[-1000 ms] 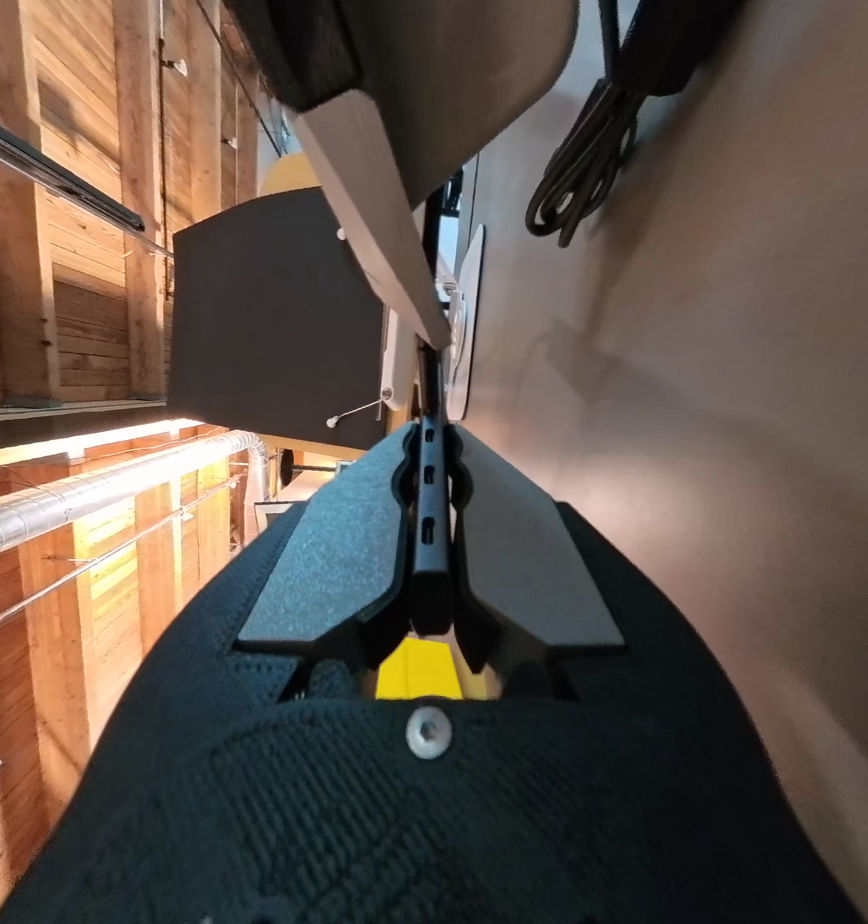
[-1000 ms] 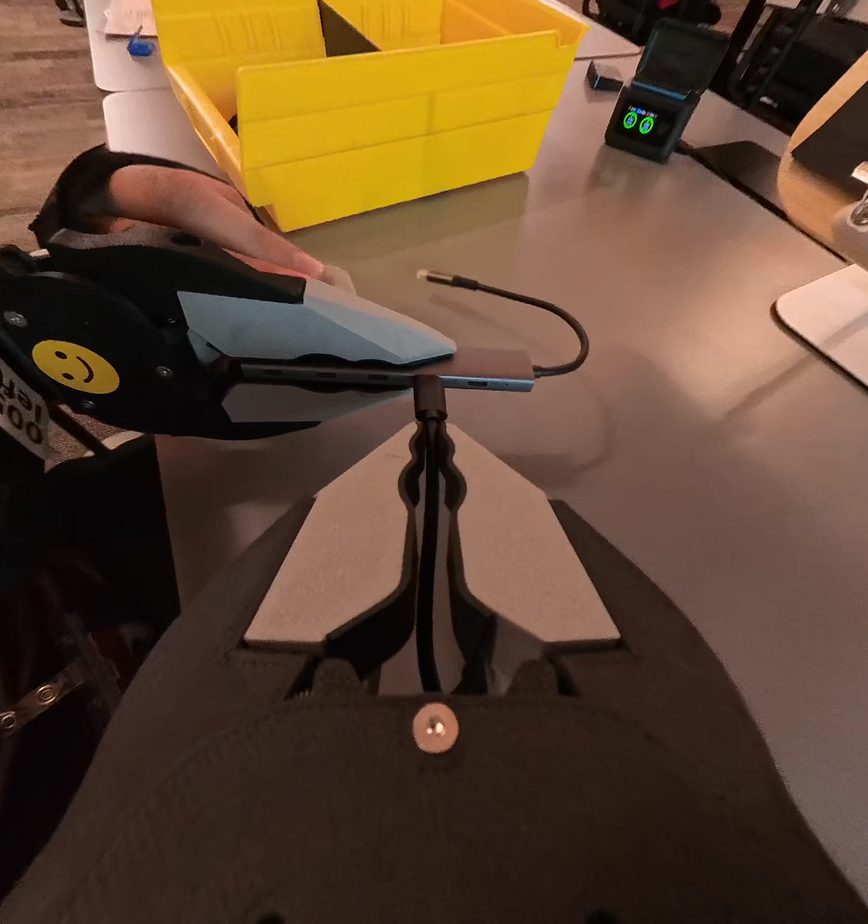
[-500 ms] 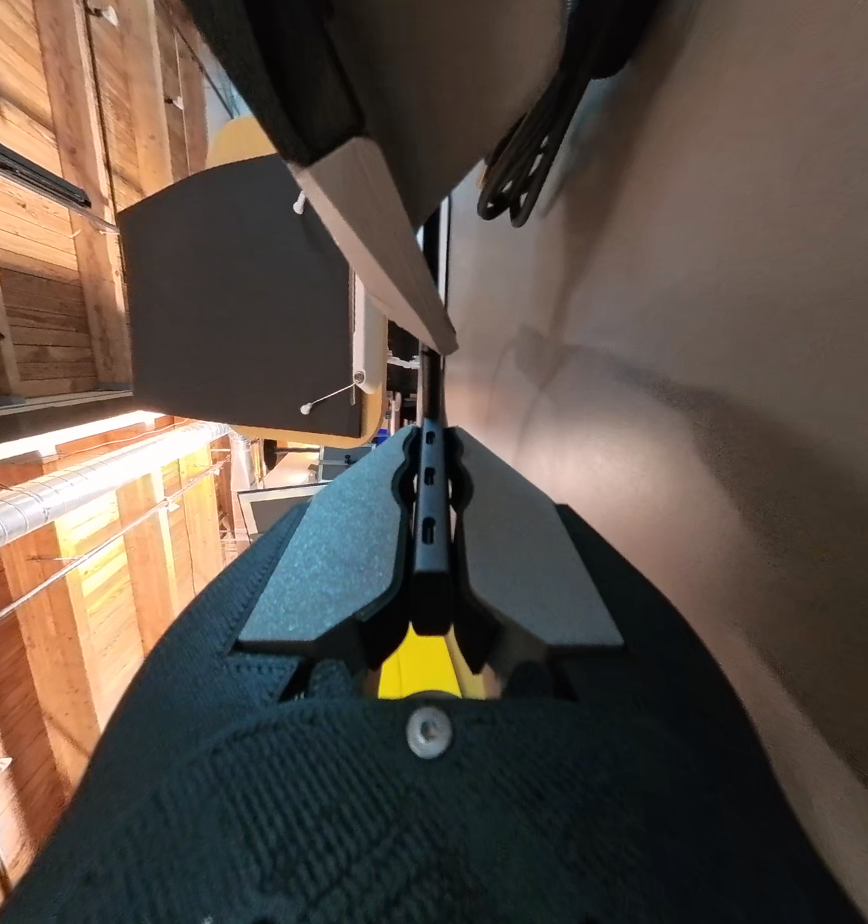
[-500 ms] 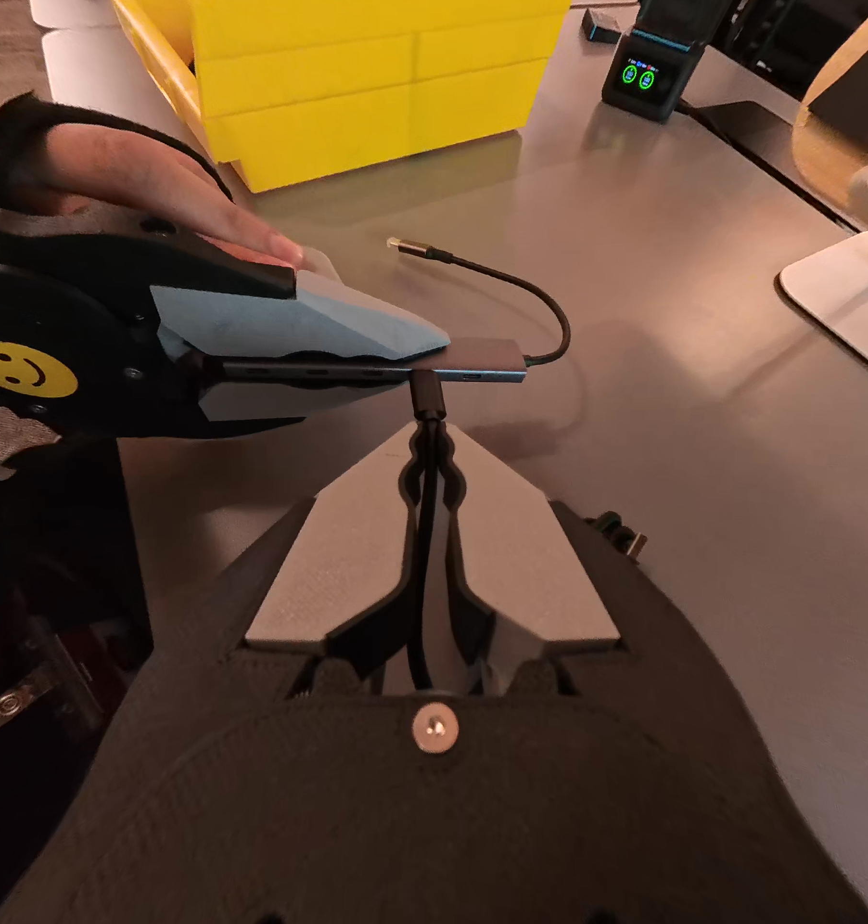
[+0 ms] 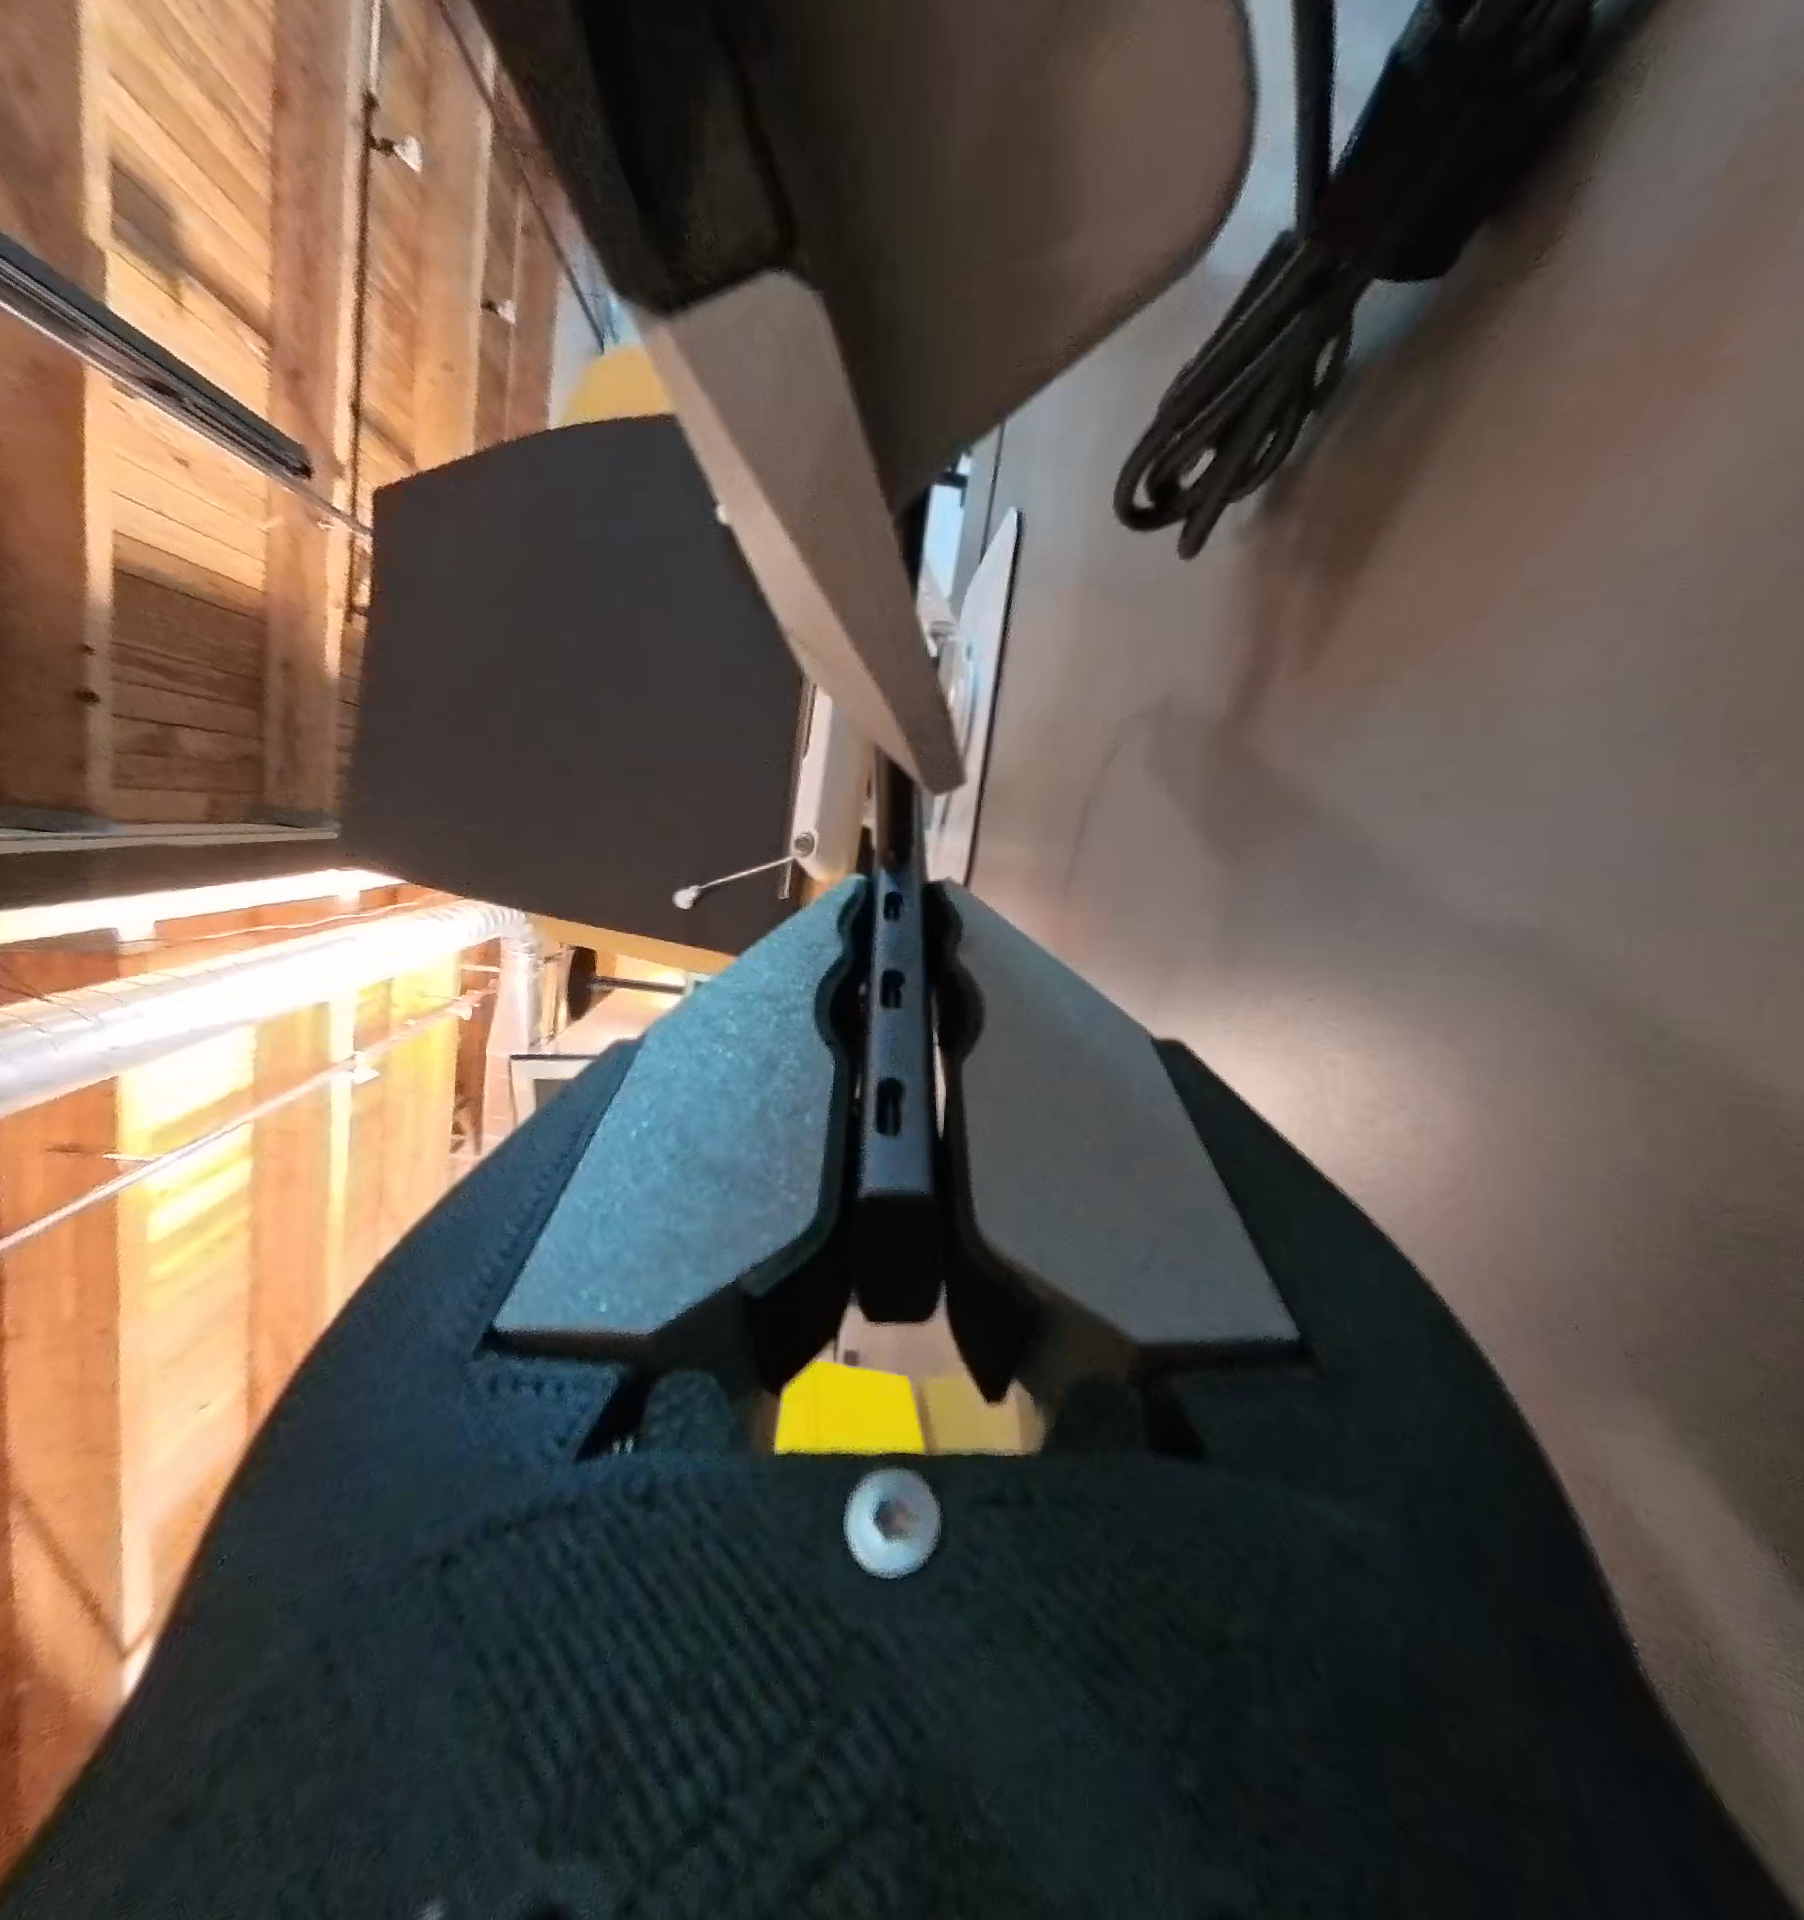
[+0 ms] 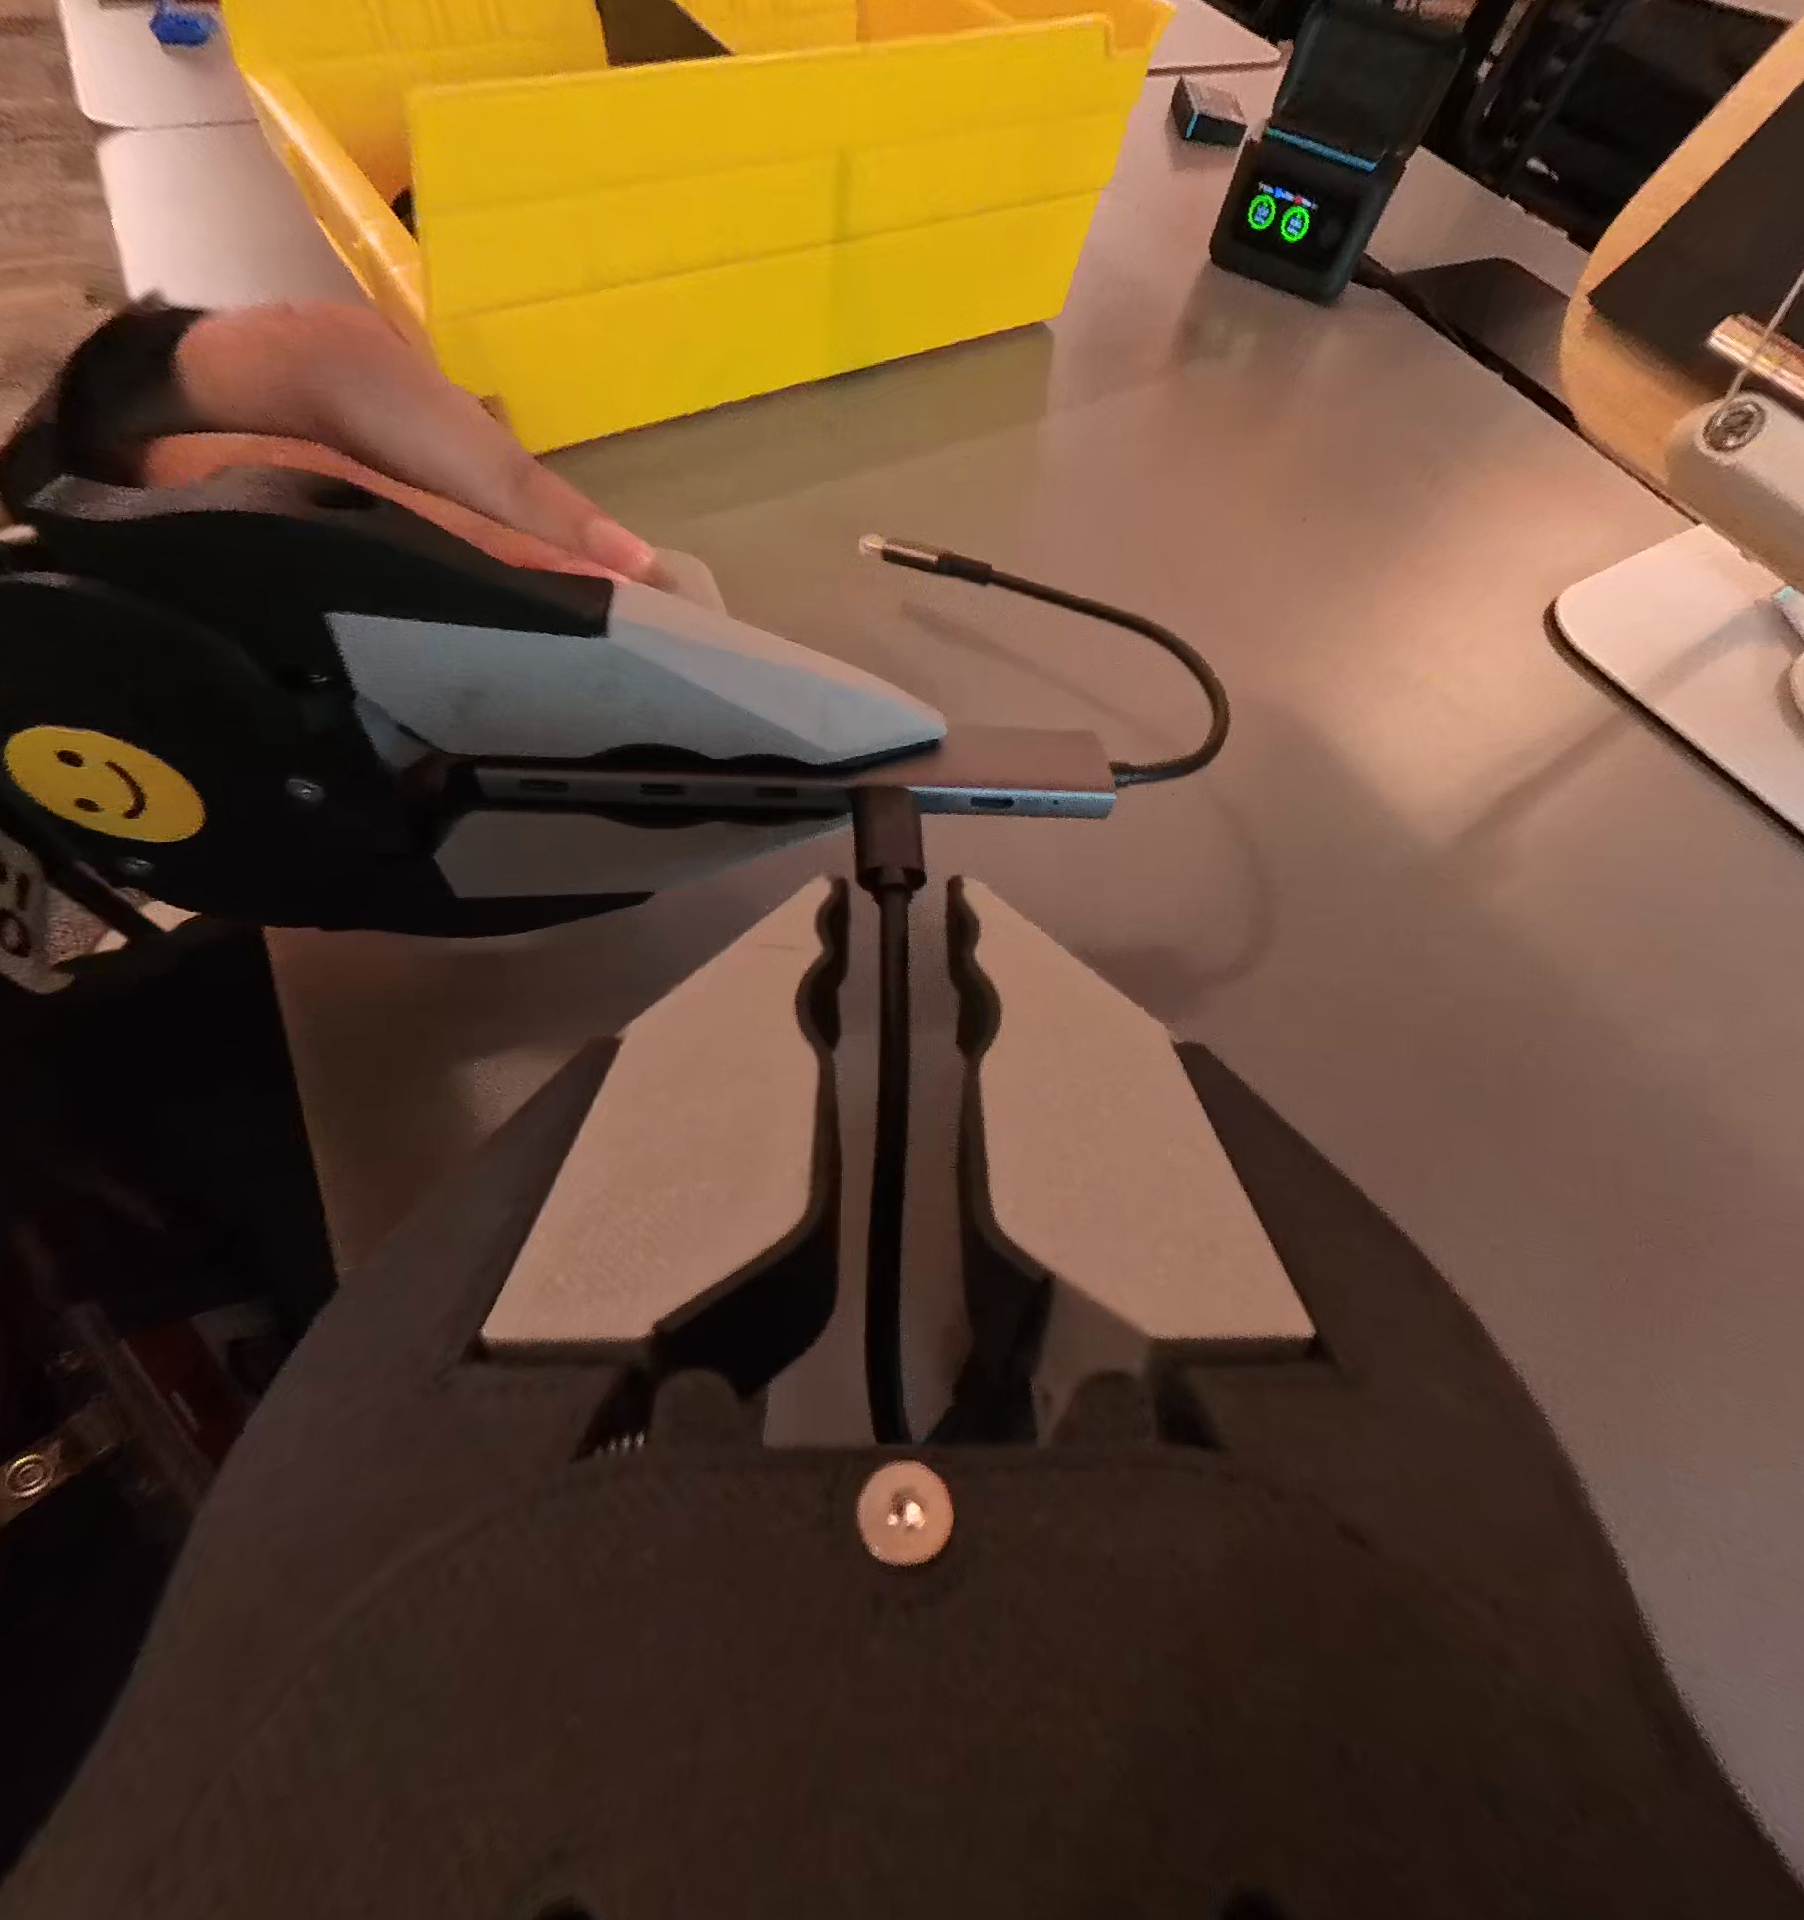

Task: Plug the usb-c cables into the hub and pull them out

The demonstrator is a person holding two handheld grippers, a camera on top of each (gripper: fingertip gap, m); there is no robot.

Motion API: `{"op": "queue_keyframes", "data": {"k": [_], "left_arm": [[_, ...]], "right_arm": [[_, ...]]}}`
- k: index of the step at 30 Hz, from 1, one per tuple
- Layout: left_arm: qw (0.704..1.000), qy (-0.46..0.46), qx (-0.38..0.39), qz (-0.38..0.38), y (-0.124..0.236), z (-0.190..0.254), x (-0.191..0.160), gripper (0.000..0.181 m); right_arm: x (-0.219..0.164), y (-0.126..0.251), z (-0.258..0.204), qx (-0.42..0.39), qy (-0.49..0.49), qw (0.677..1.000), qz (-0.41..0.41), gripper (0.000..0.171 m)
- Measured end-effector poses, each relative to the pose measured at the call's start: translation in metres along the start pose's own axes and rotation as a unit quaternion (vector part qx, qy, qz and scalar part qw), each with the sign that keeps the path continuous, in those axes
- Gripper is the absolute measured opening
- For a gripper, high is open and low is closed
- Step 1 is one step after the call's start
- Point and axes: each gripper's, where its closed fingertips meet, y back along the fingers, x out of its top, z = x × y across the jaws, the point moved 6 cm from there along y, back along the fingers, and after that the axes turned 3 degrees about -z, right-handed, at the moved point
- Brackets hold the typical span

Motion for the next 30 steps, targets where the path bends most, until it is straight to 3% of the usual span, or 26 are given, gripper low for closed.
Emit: {"op": "queue_keyframes", "data": {"k": [5, 8, 14, 17, 19, 23, 27, 30], "left_arm": [[0.999, 0.024, -0.023, 0.008, -0.001, 0.004, 0.001, 0.008], [0.998, 0.034, -0.029, 0.039, 0.002, 0.006, 0.007, 0.008], [0.988, 0.118, -0.092, 0.024, -0.006, 0.015, 0.006, 0.056], [0.981, 0.157, -0.116, -0.017, -0.014, 0.017, -0.006, 0.063], [0.976, 0.182, -0.115, -0.024, -0.016, 0.013, -0.012, 0.057], [0.965, 0.235, -0.12, -0.013, -0.015, 0.006, -0.015, 0.053], [0.954, 0.277, -0.117, -0.016, -0.014, -0.001, -0.02, 0.053], [0.936, 0.33, -0.121, -0.01, -0.005, -0.014, -0.016, 0.054]], "right_arm": [[-0.004, -0.003, 0.003, 0.003, -0.011, 1.0, -0.005, 0.006], [-0.008, -0.002, 0.013, -0.04, -0.005, 0.999, -0.02, 0.002], [-0.028, 0.0, 0.046, -0.13, -0.018, 0.989, -0.066, 0.002], [-0.041, -0.008, 0.053, -0.124, -0.043, 0.987, -0.089, 0.003], [-0.039, -0.008, 0.055, -0.118, -0.056, 0.989, -0.069, 0.01], [-0.035, 0.0, 0.064, -0.121, -0.075, 0.989, -0.031, 0.052], [-0.026, 0.011, 0.07, -0.1, -0.099, 0.988, 0.058, 0.056], [-0.031, 0.014, 0.077, -0.085, -0.13, 0.985, 0.072, 0.058]]}}
